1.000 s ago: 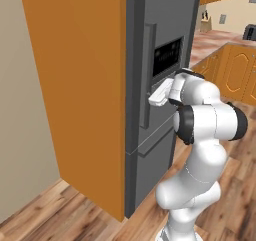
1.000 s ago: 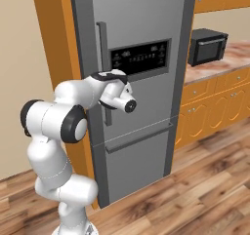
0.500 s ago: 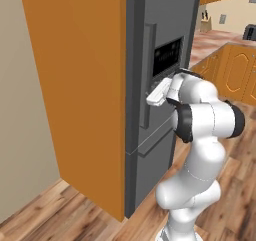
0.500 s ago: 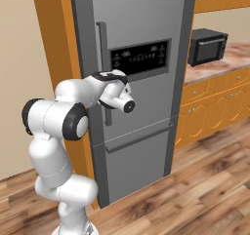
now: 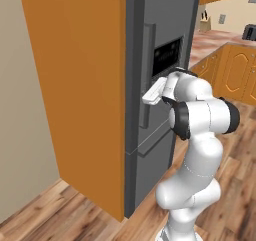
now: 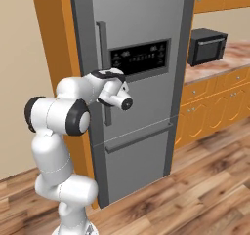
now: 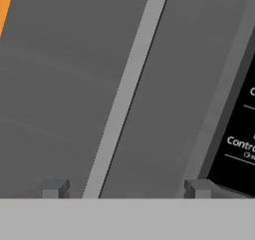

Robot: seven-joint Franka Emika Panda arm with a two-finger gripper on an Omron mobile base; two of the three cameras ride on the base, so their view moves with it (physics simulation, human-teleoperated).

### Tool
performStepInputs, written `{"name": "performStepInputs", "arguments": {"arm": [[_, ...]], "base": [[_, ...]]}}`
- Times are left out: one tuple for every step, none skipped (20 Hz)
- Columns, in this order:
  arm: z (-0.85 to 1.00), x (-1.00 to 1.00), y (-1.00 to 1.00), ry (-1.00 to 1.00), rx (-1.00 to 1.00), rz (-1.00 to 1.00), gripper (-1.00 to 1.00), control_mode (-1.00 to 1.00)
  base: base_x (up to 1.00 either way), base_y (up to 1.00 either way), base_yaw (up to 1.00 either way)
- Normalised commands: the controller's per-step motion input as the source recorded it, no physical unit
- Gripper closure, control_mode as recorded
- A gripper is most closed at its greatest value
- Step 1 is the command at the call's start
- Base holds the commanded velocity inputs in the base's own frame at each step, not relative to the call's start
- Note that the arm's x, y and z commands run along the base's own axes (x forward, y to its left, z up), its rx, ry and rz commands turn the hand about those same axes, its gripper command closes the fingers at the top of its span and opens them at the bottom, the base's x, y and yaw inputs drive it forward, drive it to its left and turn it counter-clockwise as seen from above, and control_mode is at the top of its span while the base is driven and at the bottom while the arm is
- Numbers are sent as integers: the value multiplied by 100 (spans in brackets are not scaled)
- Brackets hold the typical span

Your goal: Open the fridge, grab two sodas, and place both sodas inside the bowl with ice on the dining counter.

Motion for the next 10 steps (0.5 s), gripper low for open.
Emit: {"name": "performStepInputs", "arguments": {"arm": [[0, 14, 31, 4, -1, 0, 100, -100], [0, 0, 19, 4, -6, 0, 100, -100], [0, 0, 11, 1, -5, 0, 100, -100], [0, 0, 0, 0, -1, 0, 100, -100], [0, 0, 0, 0, -1, 0, 100, -100], [0, 0, 0, 0, 0, 0, 100, -100], [0, 0, 0, 0, 0, 0, 100, -100], [0, 0, -3, 0, 0, 0, 100, -100], [0, 0, -13, 0, 0, 0, 100, -100], [0, -3, -22, 0, 0, -4, 100, -100]], "base": [[0, 0, 0], [0, 0, 0], [0, 0, 0], [0, 0, 0], [0, 0, 0], [0, 0, 0], [0, 0, 0], [0, 0, 0], [0, 0, 0], [0, 0, 0]]}}
